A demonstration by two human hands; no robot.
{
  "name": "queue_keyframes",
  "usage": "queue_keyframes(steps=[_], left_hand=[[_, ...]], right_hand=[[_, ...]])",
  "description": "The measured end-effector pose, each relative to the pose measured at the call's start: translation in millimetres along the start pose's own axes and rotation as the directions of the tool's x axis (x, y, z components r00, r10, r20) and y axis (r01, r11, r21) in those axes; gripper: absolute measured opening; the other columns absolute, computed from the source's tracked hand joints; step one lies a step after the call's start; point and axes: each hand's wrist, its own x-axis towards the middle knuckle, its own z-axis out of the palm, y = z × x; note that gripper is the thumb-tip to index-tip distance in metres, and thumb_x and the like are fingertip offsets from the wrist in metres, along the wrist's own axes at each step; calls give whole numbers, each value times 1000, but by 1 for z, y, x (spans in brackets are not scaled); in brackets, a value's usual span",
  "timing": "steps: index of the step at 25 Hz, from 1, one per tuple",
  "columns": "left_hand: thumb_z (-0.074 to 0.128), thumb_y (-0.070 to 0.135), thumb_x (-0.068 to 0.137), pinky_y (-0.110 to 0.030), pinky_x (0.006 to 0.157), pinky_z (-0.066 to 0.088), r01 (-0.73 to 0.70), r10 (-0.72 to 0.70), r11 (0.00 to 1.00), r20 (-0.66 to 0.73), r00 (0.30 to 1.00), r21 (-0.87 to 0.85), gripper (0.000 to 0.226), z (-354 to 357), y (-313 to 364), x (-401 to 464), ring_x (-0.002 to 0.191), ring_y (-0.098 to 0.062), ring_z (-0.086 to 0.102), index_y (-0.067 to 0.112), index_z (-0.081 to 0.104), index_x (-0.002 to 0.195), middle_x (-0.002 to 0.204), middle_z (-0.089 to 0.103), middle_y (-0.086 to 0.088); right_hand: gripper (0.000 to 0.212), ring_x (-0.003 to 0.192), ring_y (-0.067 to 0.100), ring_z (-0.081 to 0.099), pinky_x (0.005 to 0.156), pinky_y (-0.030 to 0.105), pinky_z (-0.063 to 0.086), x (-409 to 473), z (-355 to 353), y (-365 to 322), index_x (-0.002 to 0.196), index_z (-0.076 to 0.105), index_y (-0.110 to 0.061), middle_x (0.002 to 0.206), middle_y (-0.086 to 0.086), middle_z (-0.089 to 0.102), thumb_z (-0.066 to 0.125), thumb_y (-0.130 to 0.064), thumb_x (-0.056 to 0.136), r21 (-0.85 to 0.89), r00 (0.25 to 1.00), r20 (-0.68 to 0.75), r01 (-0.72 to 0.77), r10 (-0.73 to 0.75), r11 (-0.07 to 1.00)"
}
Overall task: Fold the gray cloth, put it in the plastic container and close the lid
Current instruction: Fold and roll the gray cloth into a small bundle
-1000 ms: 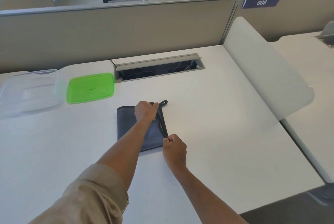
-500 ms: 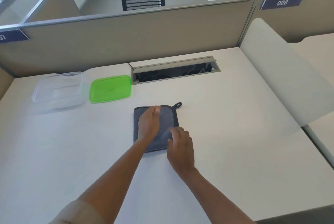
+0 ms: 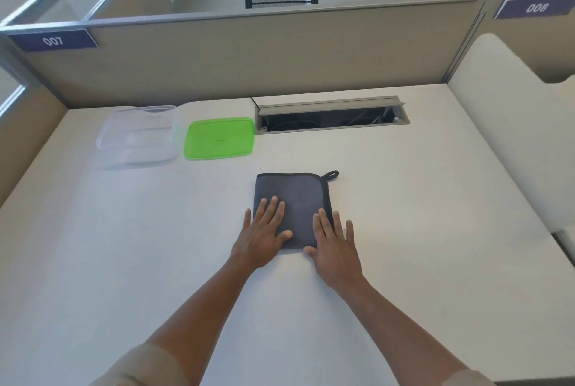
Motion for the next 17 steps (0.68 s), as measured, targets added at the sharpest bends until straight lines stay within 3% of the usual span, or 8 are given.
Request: queue_keyframes(steps=[5, 9, 13, 17], left_hand=[[9, 70, 90, -47, 123, -1, -36, 32, 998, -75, 997, -55, 84, -2, 2, -12, 152, -16, -11, 21, 5, 158, 165, -5, 5], [55, 57, 90, -43, 119, 24, -178, 189, 982, -244, 951, 68, 77, 11, -7, -39, 148, -22, 26, 14, 36, 151, 160, 31, 0], [75, 39, 80, -38, 103, 44, -140, 149, 989, -281, 948, 50, 62, 13, 1, -32, 130, -21, 49, 15, 57, 134, 142, 54, 0], [73, 14, 82, -34, 64, 54, -179, 214, 975, -331, 919, 135, 22, 8, 9, -26, 98, -22, 63, 12, 62, 101, 117, 64, -3]], right_hand=[[79, 142, 41, 32, 113, 58, 29, 0, -11, 8, 146, 38, -7, 153, 13, 40, 70, -38, 82, -47, 996, -23, 82, -83, 996], [51, 131, 32, 47, 109, 44, 39, -4, -13, 16, 131, 53, -10, 138, 10, 55, 68, -13, 82, -63, 929, -143, 336, -341, 940], [48, 120, 29, 56, 101, 39, 46, -3, -16, 20, 125, 58, -9, 128, 10, 61, 71, -8, 78, 45, 927, -136, 359, -351, 932], [43, 116, 27, 58, 98, 37, 46, -1, -20, 18, 123, 59, -9, 125, 9, 62, 67, -6, 81, 70, 922, -122, 378, -369, 923]])
